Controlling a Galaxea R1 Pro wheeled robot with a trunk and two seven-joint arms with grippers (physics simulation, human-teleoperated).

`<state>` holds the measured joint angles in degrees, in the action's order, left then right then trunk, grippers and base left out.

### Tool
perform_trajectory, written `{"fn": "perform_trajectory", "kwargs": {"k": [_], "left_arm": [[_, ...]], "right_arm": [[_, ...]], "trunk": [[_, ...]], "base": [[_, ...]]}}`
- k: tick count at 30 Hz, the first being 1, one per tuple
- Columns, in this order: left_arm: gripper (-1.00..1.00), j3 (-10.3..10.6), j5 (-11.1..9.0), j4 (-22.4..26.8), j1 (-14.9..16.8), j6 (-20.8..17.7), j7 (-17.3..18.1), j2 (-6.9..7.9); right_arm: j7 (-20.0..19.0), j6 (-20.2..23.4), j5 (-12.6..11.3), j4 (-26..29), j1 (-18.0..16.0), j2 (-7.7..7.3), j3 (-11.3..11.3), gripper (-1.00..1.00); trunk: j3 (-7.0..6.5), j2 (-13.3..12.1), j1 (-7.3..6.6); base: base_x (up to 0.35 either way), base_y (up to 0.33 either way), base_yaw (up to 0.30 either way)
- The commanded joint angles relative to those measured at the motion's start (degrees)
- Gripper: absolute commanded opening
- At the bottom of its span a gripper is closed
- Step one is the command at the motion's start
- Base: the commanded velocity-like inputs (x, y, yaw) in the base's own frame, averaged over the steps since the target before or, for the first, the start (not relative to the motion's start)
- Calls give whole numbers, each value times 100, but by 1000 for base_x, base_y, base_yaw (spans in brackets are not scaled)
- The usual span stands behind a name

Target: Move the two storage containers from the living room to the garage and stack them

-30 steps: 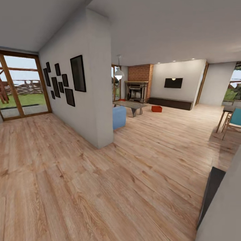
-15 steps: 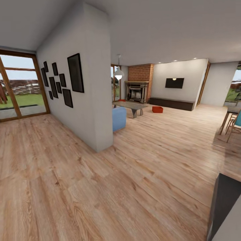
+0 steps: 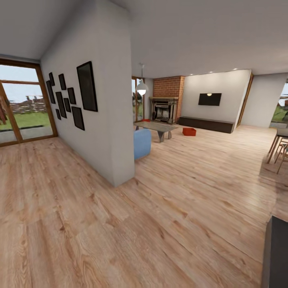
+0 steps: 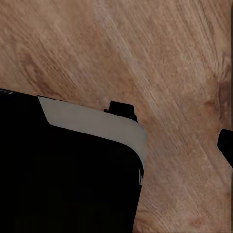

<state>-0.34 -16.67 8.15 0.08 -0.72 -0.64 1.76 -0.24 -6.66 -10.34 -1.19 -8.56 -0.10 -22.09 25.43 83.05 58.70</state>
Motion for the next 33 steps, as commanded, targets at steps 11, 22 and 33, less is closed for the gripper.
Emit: {"fn": "perform_trajectory", "kwargs": {"k": [11, 22, 33], "left_arm": [[100, -1, -29, 2, 1, -1, -7, 0], [100, -1, -28, 2, 1, -6, -7, 0], [100, -1, -29, 5, 1, 1, -7, 0]], "right_arm": [[-3, -29, -57, -13, -6, 1, -49, 100], [-3, -21, -58, -13, -4, 16, -49, 100], [-3, -12, -56, -13, -6, 19, -57, 100]], "trunk": [[6, 3, 3], [6, 3, 3], [6, 3, 3]], "base": [[325, 0, 0], [325, 0, -70], [325, 0, -243]]}}
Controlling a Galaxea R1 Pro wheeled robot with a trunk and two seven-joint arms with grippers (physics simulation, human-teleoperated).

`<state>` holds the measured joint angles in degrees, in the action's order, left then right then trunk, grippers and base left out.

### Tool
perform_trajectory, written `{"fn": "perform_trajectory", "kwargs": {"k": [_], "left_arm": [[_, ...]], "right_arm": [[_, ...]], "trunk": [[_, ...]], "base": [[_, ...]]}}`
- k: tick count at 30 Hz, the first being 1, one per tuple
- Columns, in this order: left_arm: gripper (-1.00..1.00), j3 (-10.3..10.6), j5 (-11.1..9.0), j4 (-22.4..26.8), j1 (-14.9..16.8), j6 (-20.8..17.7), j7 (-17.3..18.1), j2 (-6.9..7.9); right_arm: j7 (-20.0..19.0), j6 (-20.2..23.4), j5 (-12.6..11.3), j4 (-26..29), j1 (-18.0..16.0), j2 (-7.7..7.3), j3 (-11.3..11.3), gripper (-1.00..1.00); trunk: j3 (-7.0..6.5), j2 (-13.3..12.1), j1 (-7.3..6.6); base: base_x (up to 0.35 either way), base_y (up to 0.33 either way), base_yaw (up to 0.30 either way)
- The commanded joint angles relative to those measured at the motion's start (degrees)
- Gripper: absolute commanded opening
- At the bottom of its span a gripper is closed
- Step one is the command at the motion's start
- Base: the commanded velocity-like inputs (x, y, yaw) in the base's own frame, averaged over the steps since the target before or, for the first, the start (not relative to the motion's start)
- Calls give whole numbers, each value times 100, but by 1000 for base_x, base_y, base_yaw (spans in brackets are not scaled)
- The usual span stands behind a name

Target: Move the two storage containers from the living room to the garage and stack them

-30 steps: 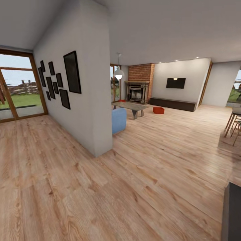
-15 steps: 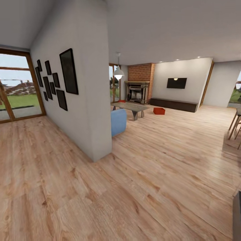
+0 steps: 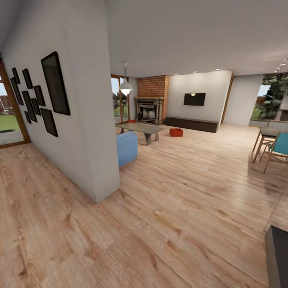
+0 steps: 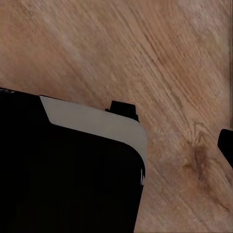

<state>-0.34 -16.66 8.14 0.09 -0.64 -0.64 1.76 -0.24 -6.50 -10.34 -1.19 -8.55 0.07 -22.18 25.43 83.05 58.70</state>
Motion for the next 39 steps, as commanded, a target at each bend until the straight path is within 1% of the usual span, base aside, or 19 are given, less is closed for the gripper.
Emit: {"fn": "perform_trajectory", "kwargs": {"k": [1, 15, 21, 39], "left_arm": [[100, -1, -30, 5, 0, -7, -7, 0], [100, -1, -28, 4, 0, -7, -7, -5], [100, -1, -28, 4, 0, -7, -7, -8], [100, -1, -30, 10, 0, -7, -7, -1]], "right_arm": [[-3, -27, -56, -13, -6, 2, -49, 100], [-3, -35, -56, -13, -6, 0, -50, 100], [-37, -31, -24, -13, -6, -29, -42, 100], [-11, -31, 5, -13, -6, -33, -50, 100]], "trunk": [[6, 3, 3], [6, 3, 3], [6, 3, 3], [6, 3, 3]], "base": [[325, 0, -249], [325, 0, -232], [325, 0, -29], [325, 0, -1]]}}
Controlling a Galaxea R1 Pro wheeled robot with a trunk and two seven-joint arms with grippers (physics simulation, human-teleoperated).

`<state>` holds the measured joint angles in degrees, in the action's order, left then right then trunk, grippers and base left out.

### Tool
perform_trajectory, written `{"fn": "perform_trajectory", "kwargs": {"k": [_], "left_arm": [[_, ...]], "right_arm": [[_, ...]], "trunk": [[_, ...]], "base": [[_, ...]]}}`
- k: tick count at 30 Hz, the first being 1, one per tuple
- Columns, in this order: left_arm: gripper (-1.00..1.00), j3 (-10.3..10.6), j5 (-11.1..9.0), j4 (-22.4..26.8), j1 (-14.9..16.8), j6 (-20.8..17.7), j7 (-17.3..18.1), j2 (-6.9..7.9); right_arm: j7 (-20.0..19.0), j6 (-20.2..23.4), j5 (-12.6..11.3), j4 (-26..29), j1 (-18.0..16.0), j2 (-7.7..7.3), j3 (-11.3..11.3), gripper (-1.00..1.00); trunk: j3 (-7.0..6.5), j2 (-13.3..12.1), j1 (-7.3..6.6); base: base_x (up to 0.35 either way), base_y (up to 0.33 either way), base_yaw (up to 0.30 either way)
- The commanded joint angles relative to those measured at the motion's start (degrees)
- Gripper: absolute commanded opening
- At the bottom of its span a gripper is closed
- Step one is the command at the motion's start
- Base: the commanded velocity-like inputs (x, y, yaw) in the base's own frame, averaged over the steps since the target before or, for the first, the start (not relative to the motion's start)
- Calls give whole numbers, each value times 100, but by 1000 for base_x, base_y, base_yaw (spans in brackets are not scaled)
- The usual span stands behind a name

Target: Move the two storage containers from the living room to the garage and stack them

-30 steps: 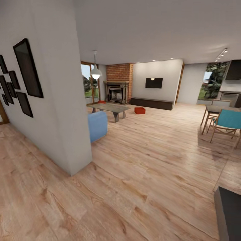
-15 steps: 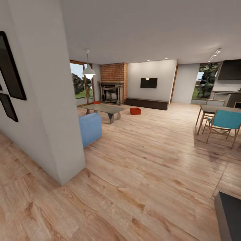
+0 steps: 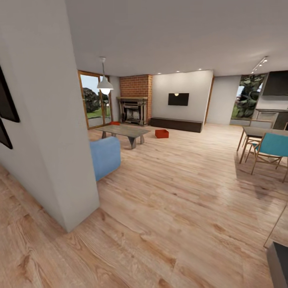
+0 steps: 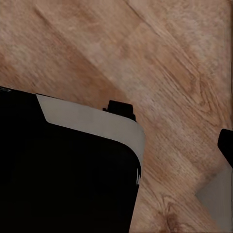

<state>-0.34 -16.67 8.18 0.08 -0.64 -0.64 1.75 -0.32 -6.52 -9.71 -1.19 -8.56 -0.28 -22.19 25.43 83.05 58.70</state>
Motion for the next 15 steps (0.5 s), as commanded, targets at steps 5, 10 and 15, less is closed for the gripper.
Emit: {"fn": "perform_trajectory", "kwargs": {"k": [5, 10, 15], "left_arm": [[100, -1, -29, 2, 1, -7, -7, -3], [100, -1, -29, -17, 1, 0, -7, -8], [100, -1, -26, -14, 1, 2, -7, -8]], "right_arm": [[-3, -23, -59, -13, -3, 13, -49, 100], [-4, -1, -81, -13, -6, 59, -49, 100], [4, -6, -83, -13, -6, 56, -49, 100]], "trunk": [[6, 3, 3], [6, 3, 3], [6, 3, 3]], "base": [[325, 0, -16], [325, 0, -191], [325, 0, -241]]}}
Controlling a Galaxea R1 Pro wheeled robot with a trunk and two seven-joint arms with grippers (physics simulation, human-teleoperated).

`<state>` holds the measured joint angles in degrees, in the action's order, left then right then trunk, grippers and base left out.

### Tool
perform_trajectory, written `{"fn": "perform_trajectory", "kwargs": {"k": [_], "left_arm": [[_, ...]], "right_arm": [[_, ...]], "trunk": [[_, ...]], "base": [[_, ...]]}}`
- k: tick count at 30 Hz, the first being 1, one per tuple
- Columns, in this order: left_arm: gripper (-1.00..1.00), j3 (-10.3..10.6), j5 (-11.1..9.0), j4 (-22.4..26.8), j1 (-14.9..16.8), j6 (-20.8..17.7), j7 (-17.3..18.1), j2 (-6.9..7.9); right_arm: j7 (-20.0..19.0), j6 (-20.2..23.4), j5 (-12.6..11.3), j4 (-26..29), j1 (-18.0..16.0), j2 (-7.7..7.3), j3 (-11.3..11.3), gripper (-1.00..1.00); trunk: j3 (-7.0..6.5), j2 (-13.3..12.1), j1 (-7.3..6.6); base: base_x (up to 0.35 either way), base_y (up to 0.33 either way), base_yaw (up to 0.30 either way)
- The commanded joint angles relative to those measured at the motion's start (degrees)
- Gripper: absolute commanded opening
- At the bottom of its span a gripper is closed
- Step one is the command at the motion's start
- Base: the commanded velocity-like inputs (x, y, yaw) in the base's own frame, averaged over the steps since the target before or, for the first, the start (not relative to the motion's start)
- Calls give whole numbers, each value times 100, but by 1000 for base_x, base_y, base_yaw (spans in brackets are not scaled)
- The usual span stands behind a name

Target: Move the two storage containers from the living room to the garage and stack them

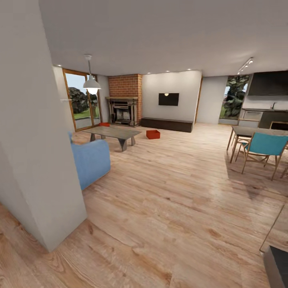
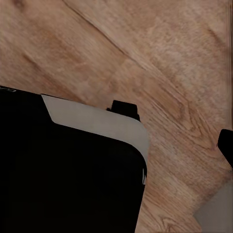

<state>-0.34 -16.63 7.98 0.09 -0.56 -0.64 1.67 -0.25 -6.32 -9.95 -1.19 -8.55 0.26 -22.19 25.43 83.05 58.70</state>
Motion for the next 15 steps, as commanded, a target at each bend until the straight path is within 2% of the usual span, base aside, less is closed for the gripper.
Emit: {"fn": "perform_trajectory", "kwargs": {"k": [1, 9, 15], "left_arm": [[100, -1, -30, 5, 0, -6, -7, 0], [100, -1, -33, -7, 0, -6, -7, 2], [100, -1, -33, -10, 0, -6, -7, 0]], "right_arm": [[-2, -27, -59, -13, -7, 4, -48, 100], [-1, -27, -59, -13, -7, 10, -48, 100], [-3, -44, -48, -13, -7, -1, -53, 100]], "trunk": [[6, 3, 3], [6, 3, 3], [6, 3, 3]], "base": [[325, 0, -243], [325, 0, -242], [325, 0, -63]]}}
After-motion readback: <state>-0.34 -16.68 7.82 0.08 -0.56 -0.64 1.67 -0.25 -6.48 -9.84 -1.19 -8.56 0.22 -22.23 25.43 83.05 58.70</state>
